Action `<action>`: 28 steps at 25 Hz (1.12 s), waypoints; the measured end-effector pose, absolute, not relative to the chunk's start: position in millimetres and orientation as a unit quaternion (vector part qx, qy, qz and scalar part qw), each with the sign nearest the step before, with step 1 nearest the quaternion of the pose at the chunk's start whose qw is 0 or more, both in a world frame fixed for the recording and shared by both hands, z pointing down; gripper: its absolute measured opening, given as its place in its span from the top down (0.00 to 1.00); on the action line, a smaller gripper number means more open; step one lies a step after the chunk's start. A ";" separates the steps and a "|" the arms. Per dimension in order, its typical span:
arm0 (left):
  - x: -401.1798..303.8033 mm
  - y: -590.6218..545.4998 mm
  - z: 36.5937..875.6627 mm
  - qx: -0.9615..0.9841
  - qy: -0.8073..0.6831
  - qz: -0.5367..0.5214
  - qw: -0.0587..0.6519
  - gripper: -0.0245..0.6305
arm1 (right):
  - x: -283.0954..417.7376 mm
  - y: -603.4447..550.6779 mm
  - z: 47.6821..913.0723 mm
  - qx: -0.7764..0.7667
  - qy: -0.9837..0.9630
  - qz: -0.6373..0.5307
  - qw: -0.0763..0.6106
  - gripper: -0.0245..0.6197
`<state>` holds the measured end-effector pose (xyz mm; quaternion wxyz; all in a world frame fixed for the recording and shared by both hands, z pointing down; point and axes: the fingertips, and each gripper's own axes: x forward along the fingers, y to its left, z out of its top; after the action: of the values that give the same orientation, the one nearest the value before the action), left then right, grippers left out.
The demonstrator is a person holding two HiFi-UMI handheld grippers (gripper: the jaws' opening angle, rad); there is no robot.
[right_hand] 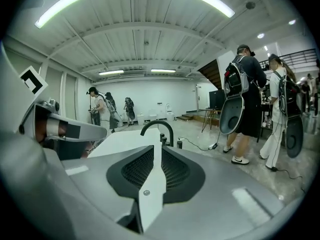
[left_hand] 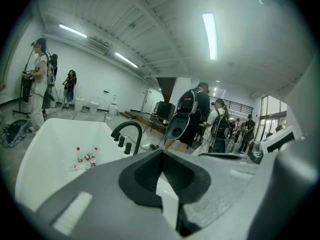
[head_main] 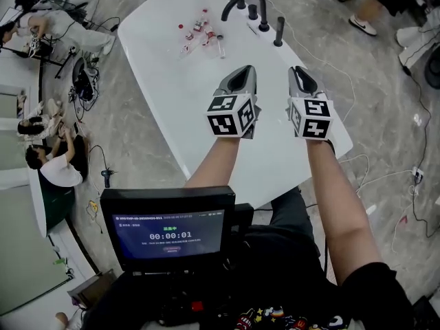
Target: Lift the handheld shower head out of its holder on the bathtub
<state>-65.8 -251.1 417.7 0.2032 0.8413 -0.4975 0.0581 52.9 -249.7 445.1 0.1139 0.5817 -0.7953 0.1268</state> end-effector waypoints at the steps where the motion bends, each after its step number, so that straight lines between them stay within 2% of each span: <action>1: -65.0 -258.3 426.1 0.839 -0.500 0.059 0.207 0.96 | 53.3 -259.0 454.3 0.577 -0.798 0.130 0.116 0.85; 10: -61.3 -338.8 500.4 0.822 -0.524 0.052 0.218 0.96 | 58.2 -380.2 566.6 0.543 -0.813 0.141 0.156 0.76; 19: -62.0 -402.7 602.1 0.817 -0.533 0.047 0.214 0.96 | 63.1 -502.1 701.0 0.549 -0.806 0.147 0.166 0.68; 28: -46.0 -398.3 656.4 0.823 -0.516 0.061 0.231 0.96 | 62.5 -547.3 750.8 0.551 -0.803 0.155 0.168 0.66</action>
<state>-46.0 -398.3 656.4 0.2308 0.8226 -0.5161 0.0615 62.5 -547.3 750.8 0.1681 0.5506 -0.8029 0.1547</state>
